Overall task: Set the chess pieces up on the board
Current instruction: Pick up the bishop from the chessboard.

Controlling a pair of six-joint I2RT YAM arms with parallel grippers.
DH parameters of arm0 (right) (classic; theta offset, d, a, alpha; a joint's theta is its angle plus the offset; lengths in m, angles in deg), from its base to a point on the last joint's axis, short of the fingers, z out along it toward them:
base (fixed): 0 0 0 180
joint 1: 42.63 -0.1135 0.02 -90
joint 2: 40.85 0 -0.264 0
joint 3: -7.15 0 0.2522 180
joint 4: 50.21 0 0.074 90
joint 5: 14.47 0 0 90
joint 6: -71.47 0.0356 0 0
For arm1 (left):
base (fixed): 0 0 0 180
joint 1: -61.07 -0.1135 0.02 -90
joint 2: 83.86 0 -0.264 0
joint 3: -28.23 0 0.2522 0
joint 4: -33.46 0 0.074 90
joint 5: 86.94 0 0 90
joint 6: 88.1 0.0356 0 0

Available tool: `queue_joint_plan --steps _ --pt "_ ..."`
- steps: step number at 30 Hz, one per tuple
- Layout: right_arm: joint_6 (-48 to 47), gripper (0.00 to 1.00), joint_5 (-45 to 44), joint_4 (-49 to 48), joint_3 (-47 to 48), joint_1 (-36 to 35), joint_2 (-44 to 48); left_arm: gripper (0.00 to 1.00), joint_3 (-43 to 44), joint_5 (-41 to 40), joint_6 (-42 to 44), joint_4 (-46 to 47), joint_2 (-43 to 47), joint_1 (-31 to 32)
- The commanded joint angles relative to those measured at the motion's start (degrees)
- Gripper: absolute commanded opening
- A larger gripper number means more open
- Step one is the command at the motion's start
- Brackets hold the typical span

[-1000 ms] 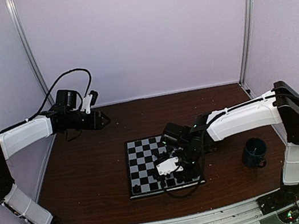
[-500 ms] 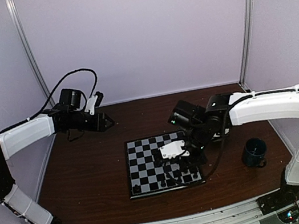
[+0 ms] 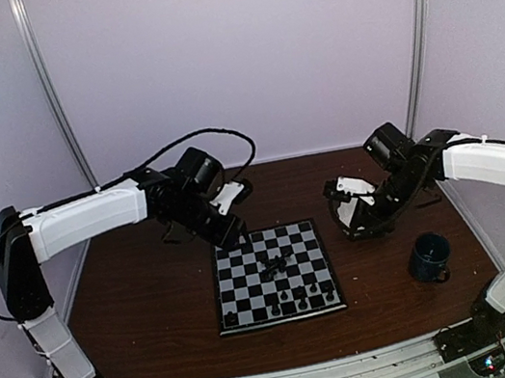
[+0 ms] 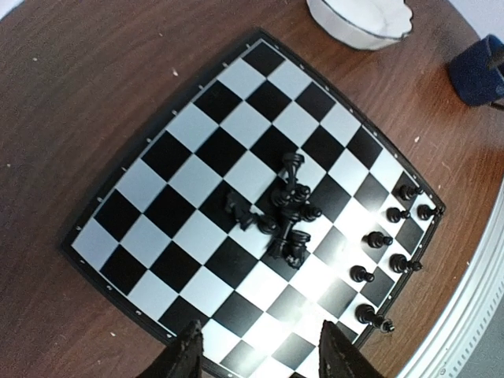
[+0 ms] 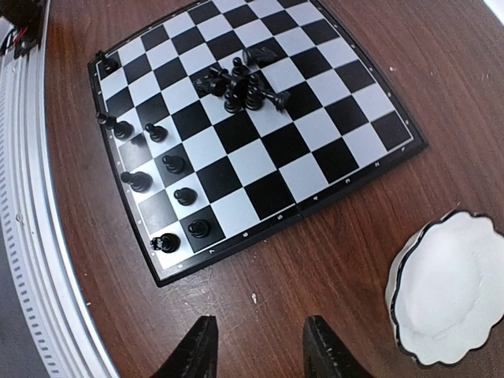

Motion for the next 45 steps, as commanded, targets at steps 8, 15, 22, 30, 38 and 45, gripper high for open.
queue_joint_plan --steps 8,15,22,30,38,45 --pt "3.1 0.44 8.4 -5.3 -3.4 5.0 3.3 0.5 13.1 -4.9 -1.6 -12.0 -14.3 6.0" --pt "2.7 0.44 8.6 -5.6 -3.8 5.0 3.2 0.47 17.2 -6.6 -8.3 -12.2 -17.9 6.1" --pt "2.5 0.44 8.8 -5.7 -3.9 5.1 2.9 0.4 20.1 -5.3 -11.0 -10.6 -21.1 6.1" --pt "2.0 0.44 9.6 -5.3 -3.8 5.0 2.6 0.37 20.6 -4.3 -10.4 -10.6 -22.5 6.1" --pt "-2.1 0.44 9.8 -1.8 -1.5 4.5 0.3 0.45 17.0 -6.0 -8.5 -11.9 -19.8 6.0" --pt "-8.6 0.43 6.2 3.4 7.3 -1.1 -10.2 0.49 7.6 -5.8 -11.8 -5.0 -11.6 3.5"
